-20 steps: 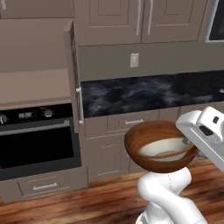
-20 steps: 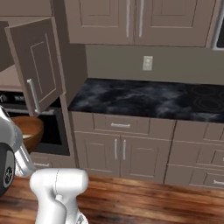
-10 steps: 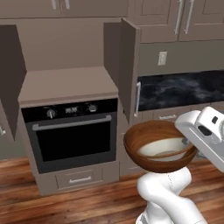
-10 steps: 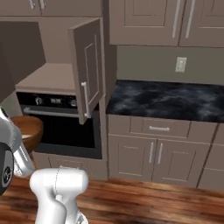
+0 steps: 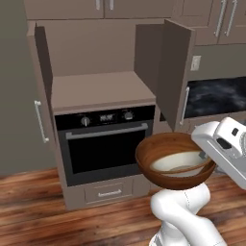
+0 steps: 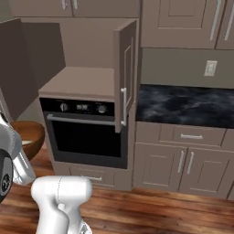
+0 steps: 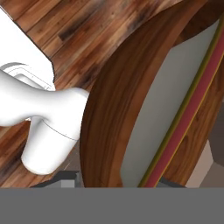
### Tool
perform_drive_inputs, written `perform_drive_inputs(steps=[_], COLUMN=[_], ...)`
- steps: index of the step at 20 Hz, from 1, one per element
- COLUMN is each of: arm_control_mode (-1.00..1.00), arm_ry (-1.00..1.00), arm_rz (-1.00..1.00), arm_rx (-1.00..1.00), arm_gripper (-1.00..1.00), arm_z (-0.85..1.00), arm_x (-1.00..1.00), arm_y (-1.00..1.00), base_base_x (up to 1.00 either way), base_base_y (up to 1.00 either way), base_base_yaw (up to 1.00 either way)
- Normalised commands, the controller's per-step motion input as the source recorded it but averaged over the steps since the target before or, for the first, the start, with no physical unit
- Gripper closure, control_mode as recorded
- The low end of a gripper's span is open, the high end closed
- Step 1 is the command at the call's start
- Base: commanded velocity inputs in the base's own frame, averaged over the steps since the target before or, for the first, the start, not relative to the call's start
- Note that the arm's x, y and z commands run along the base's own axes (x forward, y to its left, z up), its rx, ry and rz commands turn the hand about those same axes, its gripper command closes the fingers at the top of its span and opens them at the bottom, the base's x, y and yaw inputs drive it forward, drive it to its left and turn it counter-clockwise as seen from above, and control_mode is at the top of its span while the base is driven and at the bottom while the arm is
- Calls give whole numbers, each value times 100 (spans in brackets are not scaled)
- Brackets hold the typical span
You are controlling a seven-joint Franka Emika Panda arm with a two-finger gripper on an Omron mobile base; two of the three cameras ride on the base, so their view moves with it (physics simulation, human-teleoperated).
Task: Pick up the bowls on the counter and stack them on top of one another in the open cabinet. Place the smaller bowl on top of the larger bowl.
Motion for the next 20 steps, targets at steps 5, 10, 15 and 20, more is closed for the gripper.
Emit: perform_drive_inputs(steps=[5,10,15,20], arm_control_mode=[100,100,100,100], arm_ry=[0,0,0,0], arm_rz=[0,0,0,0], arm_rx=[0,0,0,0], arm_gripper=[100,100,100,100], arm_z=[0,0,0,0], arm_x=[0,0,0,0], arm_y=[0,0,0,0], base_base_x=[0,22,53,50], base_base_y=[13,1,16,19], base_base_yaw=[0,0,-2,-2])
